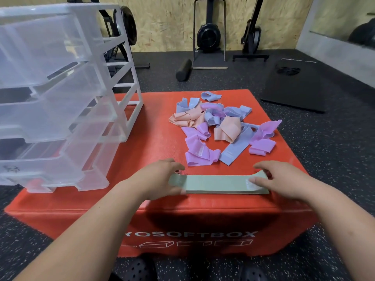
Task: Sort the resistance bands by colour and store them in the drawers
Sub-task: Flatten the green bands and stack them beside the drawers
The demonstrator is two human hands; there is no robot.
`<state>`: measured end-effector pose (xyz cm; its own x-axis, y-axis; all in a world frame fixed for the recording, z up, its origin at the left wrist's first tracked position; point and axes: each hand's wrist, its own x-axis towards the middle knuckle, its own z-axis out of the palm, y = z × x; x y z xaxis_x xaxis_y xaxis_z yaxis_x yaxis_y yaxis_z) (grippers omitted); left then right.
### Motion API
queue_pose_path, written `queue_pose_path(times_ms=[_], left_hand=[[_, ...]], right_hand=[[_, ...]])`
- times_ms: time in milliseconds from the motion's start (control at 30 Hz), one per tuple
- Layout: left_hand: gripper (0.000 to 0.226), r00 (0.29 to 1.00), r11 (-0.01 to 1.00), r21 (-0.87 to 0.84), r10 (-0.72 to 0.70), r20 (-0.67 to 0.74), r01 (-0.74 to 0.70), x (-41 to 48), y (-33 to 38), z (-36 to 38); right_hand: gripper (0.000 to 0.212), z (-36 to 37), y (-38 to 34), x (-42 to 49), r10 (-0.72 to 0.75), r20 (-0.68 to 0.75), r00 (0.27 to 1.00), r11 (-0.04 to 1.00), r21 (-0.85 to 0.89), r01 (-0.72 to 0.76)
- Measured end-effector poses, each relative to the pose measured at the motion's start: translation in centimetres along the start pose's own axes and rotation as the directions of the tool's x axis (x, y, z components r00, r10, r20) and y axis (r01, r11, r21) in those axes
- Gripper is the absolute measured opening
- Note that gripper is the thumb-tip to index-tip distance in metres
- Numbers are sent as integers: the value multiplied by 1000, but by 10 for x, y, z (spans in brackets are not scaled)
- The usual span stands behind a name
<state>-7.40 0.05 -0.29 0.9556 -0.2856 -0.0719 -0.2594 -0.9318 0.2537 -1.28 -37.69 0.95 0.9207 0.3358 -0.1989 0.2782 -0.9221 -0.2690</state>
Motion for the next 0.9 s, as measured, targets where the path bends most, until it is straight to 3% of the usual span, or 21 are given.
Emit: queue_pose_path(times_ms=[233,467,700,900], left_hand=[[33,999,1000,12,21,-41,-20,1,6,2],[29,1000,1000,-7,5,-31,-5,0,5,3],[23,998,998,-44,-55,-25,54,0,6,5],[23,997,994,-74,-83,5,83,1,7,3]], right_hand=[[42,4,5,4,184,14,983,978,93,-185],[18,10,7,9,303,22,953,905,306,-295],[24,4,-15,7,348,63,935,915,195,-354],[27,4,-21,9,315,1,949,941,133,-312]])
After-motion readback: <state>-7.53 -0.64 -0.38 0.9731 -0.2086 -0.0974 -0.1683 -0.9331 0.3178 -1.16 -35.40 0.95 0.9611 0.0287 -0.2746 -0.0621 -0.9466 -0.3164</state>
